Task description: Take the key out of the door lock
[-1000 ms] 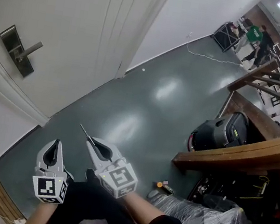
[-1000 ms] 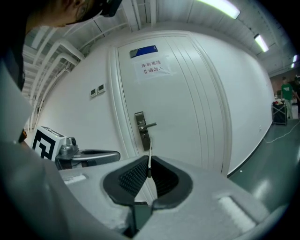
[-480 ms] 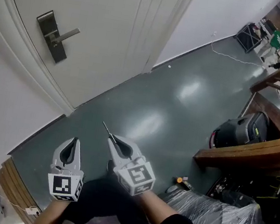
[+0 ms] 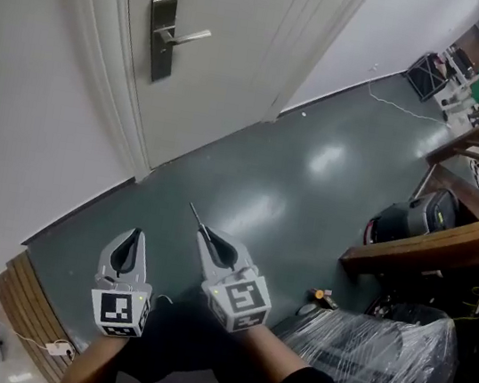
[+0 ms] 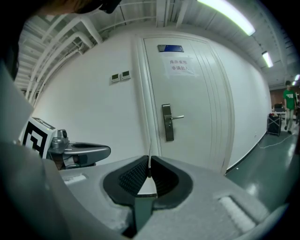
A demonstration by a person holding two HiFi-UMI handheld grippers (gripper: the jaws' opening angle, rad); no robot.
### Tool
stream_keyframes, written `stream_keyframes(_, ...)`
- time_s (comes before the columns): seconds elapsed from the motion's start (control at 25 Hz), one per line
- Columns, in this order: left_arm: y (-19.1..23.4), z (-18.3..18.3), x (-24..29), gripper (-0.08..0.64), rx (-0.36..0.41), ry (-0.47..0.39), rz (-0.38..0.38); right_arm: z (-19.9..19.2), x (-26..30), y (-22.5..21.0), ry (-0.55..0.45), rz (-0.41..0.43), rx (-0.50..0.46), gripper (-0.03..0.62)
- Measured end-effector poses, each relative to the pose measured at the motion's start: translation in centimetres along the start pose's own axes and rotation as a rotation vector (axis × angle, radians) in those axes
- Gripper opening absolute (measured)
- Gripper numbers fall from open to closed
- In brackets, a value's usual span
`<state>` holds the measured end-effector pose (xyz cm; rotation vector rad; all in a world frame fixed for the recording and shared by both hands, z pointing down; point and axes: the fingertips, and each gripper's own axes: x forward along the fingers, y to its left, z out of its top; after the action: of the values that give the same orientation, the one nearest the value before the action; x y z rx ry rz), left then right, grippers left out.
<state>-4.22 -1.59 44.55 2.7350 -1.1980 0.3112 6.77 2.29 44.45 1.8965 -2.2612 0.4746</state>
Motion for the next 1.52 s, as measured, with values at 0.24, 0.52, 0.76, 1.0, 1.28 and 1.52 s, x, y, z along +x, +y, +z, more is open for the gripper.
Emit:
stream_keyframes(0.24,2.0,-2.4,-3.5,0.017,-0.051,0.025,0.014,-0.9,-1.5,4.5,0.035,-0.017,-0.048,0.015)
stream_keyframes(0.52,-0.4,-2.4,-4.7,0.017,-0.036,0.011,-0.022,-2.4,-4.3,5.1,0.058,-0.015,-0.054,0.015)
stream_keyframes(0.76,-4.5,-3.1,-5.0,0.018,-0.035,0.021,-0.01,-4.0,-7.8,2.3,0.059,-0.028,-0.037,0.015)
stream_keyframes(1.0,-9.2,-3.6,-5.2,0.017,-0.006,0.038,-0.023,-4.9,-10.8,0.0,0.042,-0.009,-0.065,0.015)
stream_keyframes(1.28,-11.9,-3.9,-5.5,0.017,0.001,0.048,-0.034,-5.0,-13.2,-1.7,0.024,-0.022,-0.053,0.015)
stream_keyframes(1.52,-12.6,-4.3,-5.6,0.017,-0.001,0.05,-0.056,-6.8,-13.6,-2.0,0.048,-0.036,-0.025,0.015)
